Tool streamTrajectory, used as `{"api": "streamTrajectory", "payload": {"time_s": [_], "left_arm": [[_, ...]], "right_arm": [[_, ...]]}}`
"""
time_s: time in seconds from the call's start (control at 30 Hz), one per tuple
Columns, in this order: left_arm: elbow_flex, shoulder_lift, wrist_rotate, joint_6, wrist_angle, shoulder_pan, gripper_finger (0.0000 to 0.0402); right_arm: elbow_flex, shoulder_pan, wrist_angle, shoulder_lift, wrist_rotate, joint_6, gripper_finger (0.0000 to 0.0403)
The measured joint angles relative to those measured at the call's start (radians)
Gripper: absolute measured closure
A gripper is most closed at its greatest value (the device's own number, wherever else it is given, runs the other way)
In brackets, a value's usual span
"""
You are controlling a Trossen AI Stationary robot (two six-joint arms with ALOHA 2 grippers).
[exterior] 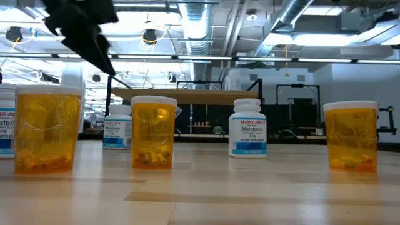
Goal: Pick and place medicine bottles onto shelf by color
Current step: Put the top white pill bottle on the shelf
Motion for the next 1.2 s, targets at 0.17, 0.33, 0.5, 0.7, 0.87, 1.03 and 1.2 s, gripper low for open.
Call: {"api": "streamTrajectory", "payload": {"time_s": [0.17, 0.33, 0.5, 0.7, 0.87, 1.03, 1.2], "left_arm": [[0.184, 0.277, 0.102, 0.084, -0.141, -0.007, 0.0129], [0.267, 0.439, 0.073, 0.197, -0.202, -0.013, 0.0129], [0.273, 0.504, 0.015, 0.286, -0.198, -0.013, 0.0129], [0.274, 0.509, -0.007, 0.32, -0.182, 0.005, 0.0129], [0.273, 0.521, 0.046, 0.356, -0.181, 0.031, 0.0129], [0.272, 0.548, 0.076, 0.364, -0.173, 0.06, 0.0129], [0.27, 0.564, 0.118, 0.363, -0.152, 0.084, 0.0129]], "right_arm": [[0.0, 0.04, -0.007, -0.026, 0.063, 0.049, 0.0285], [0.0, 0.062, -0.003, -0.04, 0.079, 0.059, 0.0285], [0.0, 0.074, -0.006, -0.038, 0.079, 0.059, 0.0285], [0.0, 0.08, -0.006, -0.037, 0.079, 0.058, 0.0285], [0.0, 0.08, -0.007, -0.037, 0.079, 0.058, 0.0285], [0.0, 0.08, -0.006, -0.037, 0.079, 0.056, 0.0285], [0.001, 0.08, -0.01, -0.037, 0.079, 0.057, 0.0285]]}}
